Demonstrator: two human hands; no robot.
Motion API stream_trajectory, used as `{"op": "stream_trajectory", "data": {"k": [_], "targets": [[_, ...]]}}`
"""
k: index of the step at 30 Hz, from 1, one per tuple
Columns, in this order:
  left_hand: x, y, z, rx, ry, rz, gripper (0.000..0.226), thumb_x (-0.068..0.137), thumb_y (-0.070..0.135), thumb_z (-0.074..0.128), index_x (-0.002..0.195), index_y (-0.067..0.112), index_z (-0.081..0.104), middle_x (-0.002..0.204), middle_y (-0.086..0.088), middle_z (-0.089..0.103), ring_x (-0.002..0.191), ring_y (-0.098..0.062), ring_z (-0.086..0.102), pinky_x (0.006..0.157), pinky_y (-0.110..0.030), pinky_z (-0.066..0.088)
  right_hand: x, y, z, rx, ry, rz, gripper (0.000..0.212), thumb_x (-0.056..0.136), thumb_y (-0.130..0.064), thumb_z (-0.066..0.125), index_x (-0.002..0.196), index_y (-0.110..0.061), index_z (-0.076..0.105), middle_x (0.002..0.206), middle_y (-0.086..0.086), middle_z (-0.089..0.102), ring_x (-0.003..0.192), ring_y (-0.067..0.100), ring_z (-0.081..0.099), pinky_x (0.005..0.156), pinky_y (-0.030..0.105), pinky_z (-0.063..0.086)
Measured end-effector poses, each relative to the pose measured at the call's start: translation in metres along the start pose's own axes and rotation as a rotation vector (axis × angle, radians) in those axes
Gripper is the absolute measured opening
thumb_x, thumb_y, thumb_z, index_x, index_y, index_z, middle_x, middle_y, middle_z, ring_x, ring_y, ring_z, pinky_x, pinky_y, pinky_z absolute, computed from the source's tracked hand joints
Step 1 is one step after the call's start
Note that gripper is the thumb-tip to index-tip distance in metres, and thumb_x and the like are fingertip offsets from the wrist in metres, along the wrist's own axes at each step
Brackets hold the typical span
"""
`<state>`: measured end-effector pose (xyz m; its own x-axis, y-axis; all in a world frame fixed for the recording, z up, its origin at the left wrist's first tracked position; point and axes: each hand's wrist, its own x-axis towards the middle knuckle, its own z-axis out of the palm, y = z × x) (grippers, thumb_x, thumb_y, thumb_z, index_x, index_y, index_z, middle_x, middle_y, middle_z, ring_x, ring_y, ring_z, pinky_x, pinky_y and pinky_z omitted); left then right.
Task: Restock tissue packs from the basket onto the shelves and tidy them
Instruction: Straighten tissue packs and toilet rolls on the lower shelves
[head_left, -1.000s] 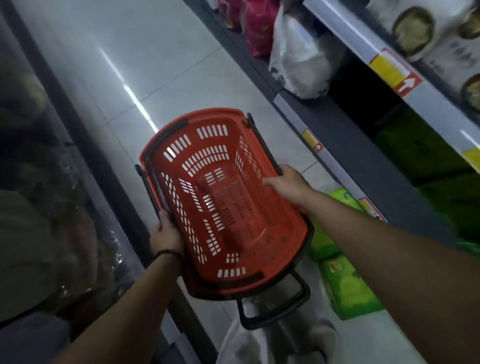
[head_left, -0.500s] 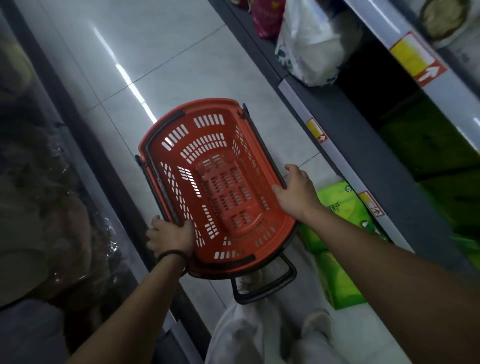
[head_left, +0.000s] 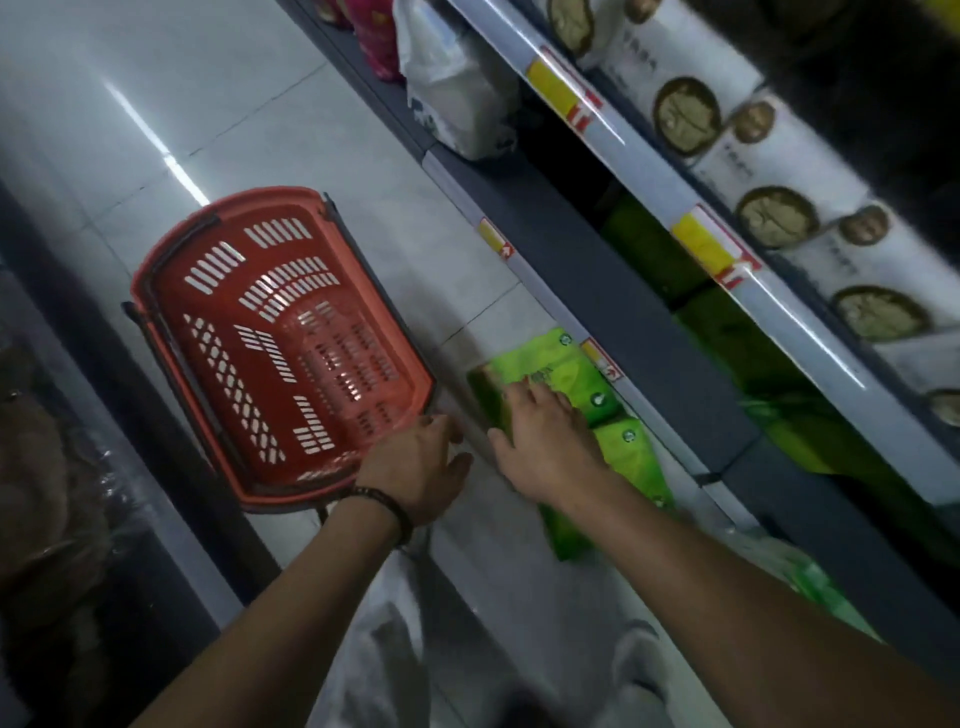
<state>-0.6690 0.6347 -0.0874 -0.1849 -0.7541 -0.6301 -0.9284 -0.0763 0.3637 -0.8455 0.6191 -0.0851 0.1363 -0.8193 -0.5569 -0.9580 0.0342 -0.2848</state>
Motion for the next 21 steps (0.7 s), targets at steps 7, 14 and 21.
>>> {"op": "stream_trajectory", "data": {"k": [7, 14, 21], "targets": [[-0.056, 0.123, 0.067, 0.180, -0.018, 0.001, 0.042, 0.094, 0.054, 0.051, 0.121, 0.025, 0.063, 0.125, -0.010, 0.069, 0.114, -0.033, 0.067, 0.095, -0.045, 0.055, -0.120, 0.103, 0.017, 0.033, -0.080, 0.009, 0.040, 0.101, -0.040, 0.056, 0.132, -0.014, 0.052, 0.131, 0.017, 0.059, 0.124, 0.040, 0.058, 0.099, 0.047, 0.048], [-0.106, 0.192, 0.153, 0.177, -0.219, 0.084, 0.037, 0.097, 0.052, 0.051, 0.122, 0.028, 0.061, 0.121, -0.007, 0.068, 0.109, -0.033, 0.066, 0.093, -0.044, 0.055, -0.238, 0.183, 0.064, 0.214, -0.202, 0.254, 0.044, 0.103, -0.039, 0.056, 0.138, -0.013, 0.051, 0.133, 0.017, 0.057, 0.124, 0.040, 0.056, 0.098, 0.050, 0.051], [-0.101, 0.202, 0.223, 0.339, -0.278, 0.138, 0.037, 0.099, 0.052, 0.050, 0.124, 0.028, 0.061, 0.122, -0.007, 0.070, 0.110, -0.033, 0.067, 0.097, -0.044, 0.052, -0.287, 0.238, 0.126, 0.340, -0.172, 0.446, 0.047, 0.106, -0.035, 0.055, 0.149, -0.022, 0.044, 0.142, 0.009, 0.053, 0.135, 0.032, 0.050, 0.103, 0.045, 0.047]]}}
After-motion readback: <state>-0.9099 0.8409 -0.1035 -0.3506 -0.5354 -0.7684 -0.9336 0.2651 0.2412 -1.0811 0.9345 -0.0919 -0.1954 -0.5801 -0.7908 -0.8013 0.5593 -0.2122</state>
